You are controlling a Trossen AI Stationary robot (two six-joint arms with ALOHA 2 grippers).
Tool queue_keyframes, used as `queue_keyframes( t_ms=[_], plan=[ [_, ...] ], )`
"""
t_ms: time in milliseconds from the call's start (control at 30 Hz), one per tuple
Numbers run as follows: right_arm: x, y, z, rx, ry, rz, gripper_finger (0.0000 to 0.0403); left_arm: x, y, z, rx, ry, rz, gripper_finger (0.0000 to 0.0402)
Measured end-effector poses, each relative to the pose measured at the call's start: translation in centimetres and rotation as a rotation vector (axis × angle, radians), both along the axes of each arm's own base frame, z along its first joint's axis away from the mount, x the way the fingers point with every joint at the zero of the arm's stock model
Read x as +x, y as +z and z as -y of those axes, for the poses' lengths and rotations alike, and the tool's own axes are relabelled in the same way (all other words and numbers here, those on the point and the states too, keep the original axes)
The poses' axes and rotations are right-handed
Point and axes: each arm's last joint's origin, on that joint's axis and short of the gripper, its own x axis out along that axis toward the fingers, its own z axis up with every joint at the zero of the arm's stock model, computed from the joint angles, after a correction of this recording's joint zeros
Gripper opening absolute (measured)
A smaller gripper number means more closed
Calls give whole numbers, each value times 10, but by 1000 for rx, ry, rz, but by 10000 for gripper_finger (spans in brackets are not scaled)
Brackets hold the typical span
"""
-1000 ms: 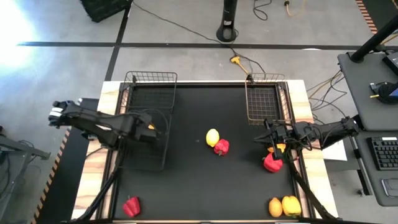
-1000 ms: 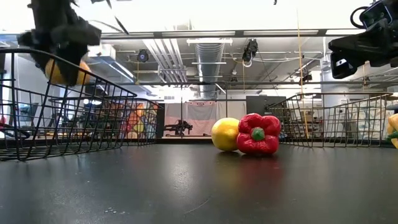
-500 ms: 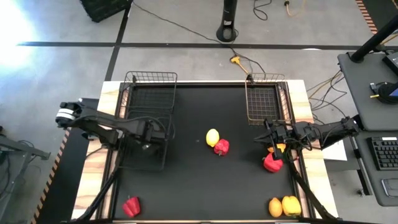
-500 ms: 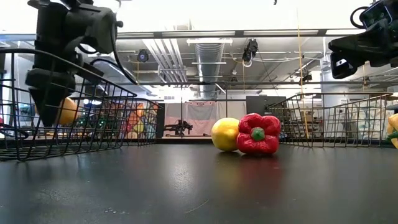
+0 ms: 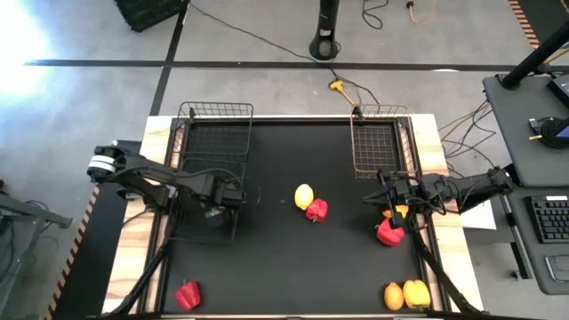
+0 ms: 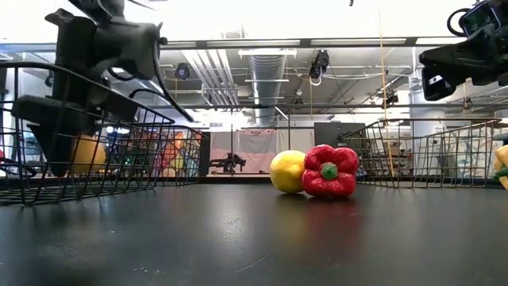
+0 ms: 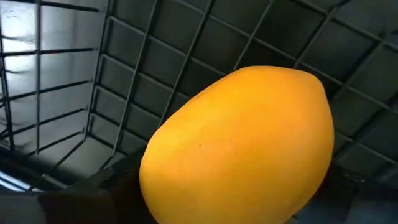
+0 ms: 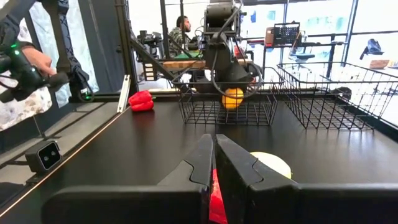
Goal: Sort produce into baskets
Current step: Put the bottom left lemon into the bottom black wire basket, then put the bottom lemon into the bottom black wire basket
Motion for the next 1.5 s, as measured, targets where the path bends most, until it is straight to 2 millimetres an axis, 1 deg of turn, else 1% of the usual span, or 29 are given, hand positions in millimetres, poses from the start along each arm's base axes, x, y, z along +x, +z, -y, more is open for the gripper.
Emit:
queue_keyframes(
  t_ms=[300,467,533,633,733,800,867,933,1033,1167,1267,1333,1400,1500],
  plan=[
    [0,0,0,0,0,0,13,3,-13,0,9,16,-59,319],
    [0,0,0,0,0,0,13,4,-10,0,9,22,-48,336],
    [0,0,0,-2,0,1,13,5,-5,1,8,22,-40,340],
    [0,0,0,-11,0,2,13,8,11,2,8,19,-37,344],
    [0,0,0,-1,0,2,13,12,35,7,8,19,-11,345],
    [0,1,0,3,0,15,13,15,56,12,1,23,24,345],
    [0,2,0,27,1,14,13,17,77,19,-6,35,92,345],
    [0,2,0,164,6,-5,13,21,97,28,-17,48,200,345],
    [0,4,1,353,-17,-6,13,28,123,45,20,38,415,345],
    [0,10,1,405,-19,51,13,39,146,73,77,-35,712,345],
    [-1,21,1,500,42,144,13,49,155,93,94,-82,892,345],
    [-1,27,-2,519,109,186,13,57,156,105,105,-108,983,345],
    [1,29,-5,518,139,188,13,66,152,114,117,-129,1049,345],
    [9,34,-11,506,139,117,13,80,141,125,123,-150,1117,345]
  ],
)
